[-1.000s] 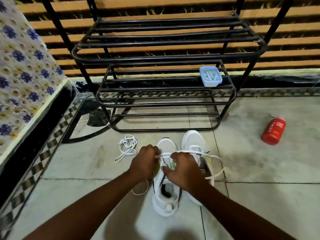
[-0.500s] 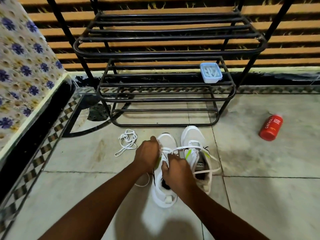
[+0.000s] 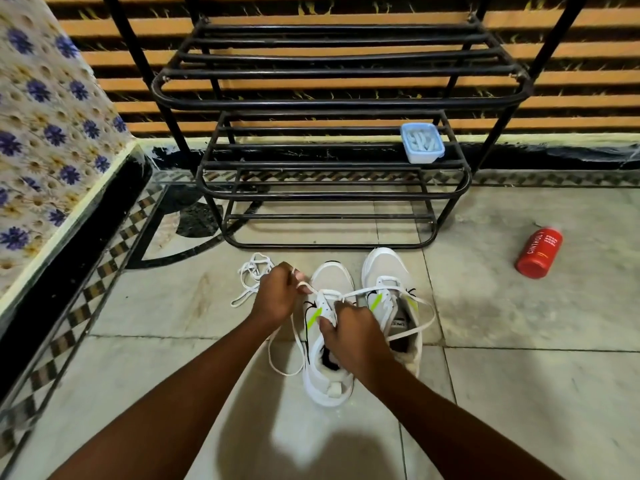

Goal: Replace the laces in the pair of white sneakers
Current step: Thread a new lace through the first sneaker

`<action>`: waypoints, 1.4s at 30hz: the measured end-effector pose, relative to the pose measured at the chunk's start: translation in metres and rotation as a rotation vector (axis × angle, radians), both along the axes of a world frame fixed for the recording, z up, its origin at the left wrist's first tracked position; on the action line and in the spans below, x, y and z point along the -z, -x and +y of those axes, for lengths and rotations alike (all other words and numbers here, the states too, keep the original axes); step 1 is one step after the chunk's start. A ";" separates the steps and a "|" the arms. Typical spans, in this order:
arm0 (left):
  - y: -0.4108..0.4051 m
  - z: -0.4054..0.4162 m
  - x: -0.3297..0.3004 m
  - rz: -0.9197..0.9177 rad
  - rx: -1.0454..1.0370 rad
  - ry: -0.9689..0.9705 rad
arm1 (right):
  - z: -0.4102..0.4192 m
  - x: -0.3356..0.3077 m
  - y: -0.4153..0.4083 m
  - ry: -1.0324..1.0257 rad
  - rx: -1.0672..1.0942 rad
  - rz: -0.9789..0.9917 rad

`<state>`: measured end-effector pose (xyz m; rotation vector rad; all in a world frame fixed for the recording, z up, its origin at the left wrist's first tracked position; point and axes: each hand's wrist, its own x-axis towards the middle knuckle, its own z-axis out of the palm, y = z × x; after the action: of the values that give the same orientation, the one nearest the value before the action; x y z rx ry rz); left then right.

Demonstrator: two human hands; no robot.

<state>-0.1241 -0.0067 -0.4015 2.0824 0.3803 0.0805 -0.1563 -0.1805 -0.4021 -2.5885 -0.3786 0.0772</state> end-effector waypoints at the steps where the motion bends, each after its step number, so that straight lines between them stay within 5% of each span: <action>1: 0.000 0.002 -0.005 -0.004 0.056 -0.127 | -0.002 -0.005 -0.002 -0.016 0.003 -0.019; 5: 0.004 0.008 -0.027 -0.115 0.175 -0.281 | -0.014 -0.045 -0.010 -0.219 0.093 -0.117; 9: 0.008 -0.007 -0.090 -0.263 0.169 -0.044 | -0.026 -0.099 -0.023 -0.565 0.085 0.008; 15: 0.022 -0.024 -0.216 -0.406 0.047 0.325 | -0.034 -0.226 -0.025 -0.993 -0.013 -0.134; 25: 0.069 -0.042 -0.360 -0.598 0.140 0.245 | -0.027 -0.346 -0.001 -1.127 -0.020 -0.365; 42: 0.083 -0.043 -0.387 -0.614 0.175 0.242 | -0.015 -0.368 0.025 -1.379 0.075 -0.260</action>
<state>-0.2075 -0.0493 -0.0142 1.7365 -0.1609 0.5275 -0.1812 -0.1954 -0.0340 -1.2340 -0.2644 -0.4094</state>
